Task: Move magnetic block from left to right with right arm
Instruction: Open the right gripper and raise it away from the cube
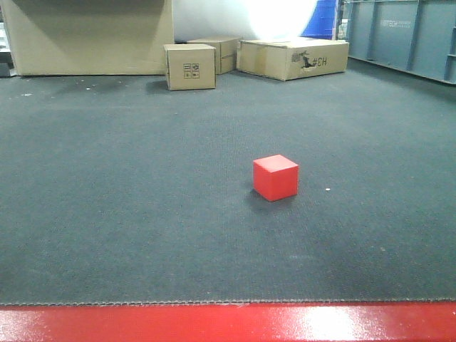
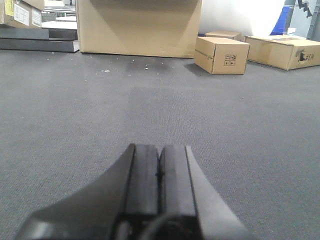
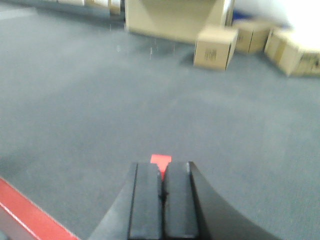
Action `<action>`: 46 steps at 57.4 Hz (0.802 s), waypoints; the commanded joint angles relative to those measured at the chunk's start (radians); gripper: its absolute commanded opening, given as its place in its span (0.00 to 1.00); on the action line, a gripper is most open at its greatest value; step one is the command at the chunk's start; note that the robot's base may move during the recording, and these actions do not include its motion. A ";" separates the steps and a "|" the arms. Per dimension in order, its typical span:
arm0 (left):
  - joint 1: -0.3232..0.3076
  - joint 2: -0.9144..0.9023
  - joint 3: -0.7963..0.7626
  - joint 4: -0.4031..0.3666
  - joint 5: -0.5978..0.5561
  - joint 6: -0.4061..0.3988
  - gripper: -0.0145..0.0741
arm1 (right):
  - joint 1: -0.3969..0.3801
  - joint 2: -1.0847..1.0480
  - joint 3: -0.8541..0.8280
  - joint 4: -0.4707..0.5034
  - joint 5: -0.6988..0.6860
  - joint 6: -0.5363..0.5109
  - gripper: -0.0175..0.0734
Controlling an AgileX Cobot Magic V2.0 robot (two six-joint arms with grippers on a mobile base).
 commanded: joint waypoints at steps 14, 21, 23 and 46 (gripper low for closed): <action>0.001 -0.009 0.007 -0.005 -0.085 -0.006 0.02 | -0.001 -0.041 -0.021 0.005 -0.093 -0.002 0.26; 0.001 -0.009 0.007 -0.005 -0.085 -0.006 0.02 | -0.001 -0.040 -0.016 0.002 -0.101 -0.002 0.26; 0.001 -0.009 0.007 -0.005 -0.085 -0.006 0.02 | -0.005 -0.040 -0.013 -0.014 -0.105 -0.002 0.26; 0.001 -0.009 0.007 -0.005 -0.085 -0.006 0.02 | -0.463 -0.064 0.184 -0.053 -0.366 -0.002 0.26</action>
